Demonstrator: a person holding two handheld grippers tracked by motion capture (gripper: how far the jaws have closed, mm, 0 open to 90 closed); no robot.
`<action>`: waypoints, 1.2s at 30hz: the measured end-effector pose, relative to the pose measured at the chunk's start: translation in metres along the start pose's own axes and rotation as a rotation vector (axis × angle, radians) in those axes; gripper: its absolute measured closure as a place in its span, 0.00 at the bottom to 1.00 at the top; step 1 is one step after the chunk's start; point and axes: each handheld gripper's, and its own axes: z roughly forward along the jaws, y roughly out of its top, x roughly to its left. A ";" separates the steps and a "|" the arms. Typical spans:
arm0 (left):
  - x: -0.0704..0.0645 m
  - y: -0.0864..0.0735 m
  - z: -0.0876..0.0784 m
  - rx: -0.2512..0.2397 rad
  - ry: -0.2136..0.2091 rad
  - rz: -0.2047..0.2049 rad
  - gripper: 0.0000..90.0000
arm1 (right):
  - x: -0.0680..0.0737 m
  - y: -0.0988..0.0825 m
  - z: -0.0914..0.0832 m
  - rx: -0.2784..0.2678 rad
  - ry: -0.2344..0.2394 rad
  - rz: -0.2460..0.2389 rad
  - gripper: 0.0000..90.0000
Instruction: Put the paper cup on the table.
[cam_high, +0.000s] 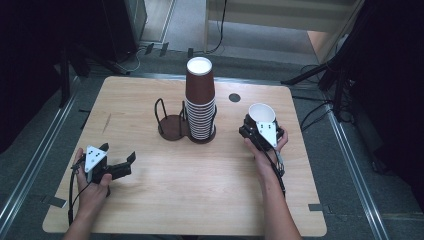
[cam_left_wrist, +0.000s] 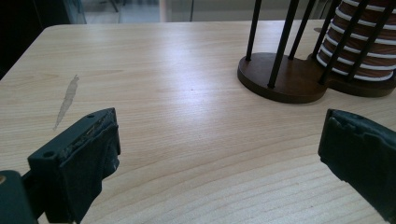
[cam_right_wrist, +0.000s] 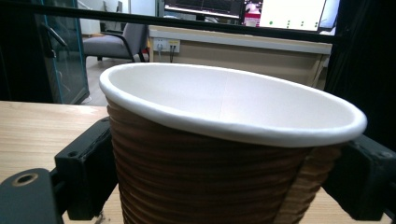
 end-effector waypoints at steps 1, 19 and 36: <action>0.000 0.000 0.000 0.000 0.000 0.000 0.00 | 0.000 0.000 0.001 0.003 -0.001 0.002 0.10; 0.000 0.000 0.000 0.000 -0.005 0.000 0.00 | 0.008 -0.012 0.014 0.041 0.025 -0.066 0.09; 0.001 0.000 0.000 0.001 -0.007 -0.004 0.00 | 0.007 -0.007 0.009 0.095 0.114 -0.032 0.00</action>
